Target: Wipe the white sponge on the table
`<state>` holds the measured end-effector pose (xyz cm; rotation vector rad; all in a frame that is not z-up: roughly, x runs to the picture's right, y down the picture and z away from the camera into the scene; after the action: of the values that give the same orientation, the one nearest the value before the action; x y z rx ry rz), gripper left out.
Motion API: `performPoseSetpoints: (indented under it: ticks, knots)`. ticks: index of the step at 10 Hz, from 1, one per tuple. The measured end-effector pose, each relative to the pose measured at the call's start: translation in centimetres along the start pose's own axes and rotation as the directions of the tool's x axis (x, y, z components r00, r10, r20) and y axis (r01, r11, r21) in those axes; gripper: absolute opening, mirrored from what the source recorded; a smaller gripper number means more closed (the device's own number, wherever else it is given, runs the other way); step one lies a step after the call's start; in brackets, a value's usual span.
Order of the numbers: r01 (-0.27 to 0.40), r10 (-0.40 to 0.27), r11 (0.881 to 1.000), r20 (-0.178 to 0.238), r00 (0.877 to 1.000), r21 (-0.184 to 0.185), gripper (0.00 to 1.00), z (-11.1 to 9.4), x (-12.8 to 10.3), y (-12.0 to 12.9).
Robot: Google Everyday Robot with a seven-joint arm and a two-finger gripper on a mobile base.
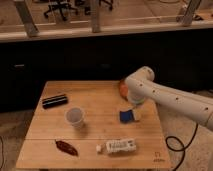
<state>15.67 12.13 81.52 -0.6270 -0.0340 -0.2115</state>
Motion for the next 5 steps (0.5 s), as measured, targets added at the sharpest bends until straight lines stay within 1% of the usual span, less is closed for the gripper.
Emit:
performPoseSetpoints:
  ticks: [2, 5]
  knots:
    - [0.010, -0.010, 1.000, 0.015, 1.000, -0.005, 0.80, 0.27, -1.28, -0.33]
    - [0.022, -0.022, 1.000, 0.015, 1.000, -0.012, 0.80, 0.73, -1.22, -0.23]
